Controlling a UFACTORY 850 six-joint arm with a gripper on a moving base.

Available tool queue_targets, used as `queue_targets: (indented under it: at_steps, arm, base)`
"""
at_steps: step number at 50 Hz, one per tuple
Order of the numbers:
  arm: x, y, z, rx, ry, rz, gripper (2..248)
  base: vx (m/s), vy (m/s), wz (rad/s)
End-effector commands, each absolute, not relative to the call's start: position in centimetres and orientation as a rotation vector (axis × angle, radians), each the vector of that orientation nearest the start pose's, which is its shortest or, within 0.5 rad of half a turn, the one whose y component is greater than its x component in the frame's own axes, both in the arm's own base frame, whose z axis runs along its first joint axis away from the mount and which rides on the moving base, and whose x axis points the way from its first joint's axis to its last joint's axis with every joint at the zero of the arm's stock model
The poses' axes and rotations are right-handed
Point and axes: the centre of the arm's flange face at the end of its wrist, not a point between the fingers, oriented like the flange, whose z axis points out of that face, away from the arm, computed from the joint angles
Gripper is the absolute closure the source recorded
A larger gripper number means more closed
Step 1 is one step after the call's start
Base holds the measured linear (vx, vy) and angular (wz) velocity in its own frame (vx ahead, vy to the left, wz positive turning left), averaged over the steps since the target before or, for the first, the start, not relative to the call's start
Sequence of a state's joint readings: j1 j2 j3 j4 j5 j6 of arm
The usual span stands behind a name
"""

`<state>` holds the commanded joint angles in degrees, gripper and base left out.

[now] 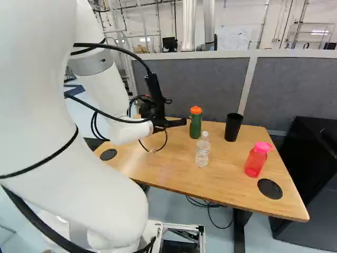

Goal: Pick up the green bottle from the table

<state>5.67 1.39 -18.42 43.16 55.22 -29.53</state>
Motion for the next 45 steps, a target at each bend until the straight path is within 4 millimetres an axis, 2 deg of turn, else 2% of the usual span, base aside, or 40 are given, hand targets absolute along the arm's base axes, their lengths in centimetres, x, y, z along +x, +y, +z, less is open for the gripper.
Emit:
queue_targets:
  at_steps: [24,45]
  arm:
    - [38.3,-3.2,37.2,-3.011,0.987,-1.909,3]
    - [42.5,-3.1,37.1,-2.99,1.052,-1.916,3]
  base:
    - [0.0,0.0,0.0]
    - [0.0,0.0,0.0]
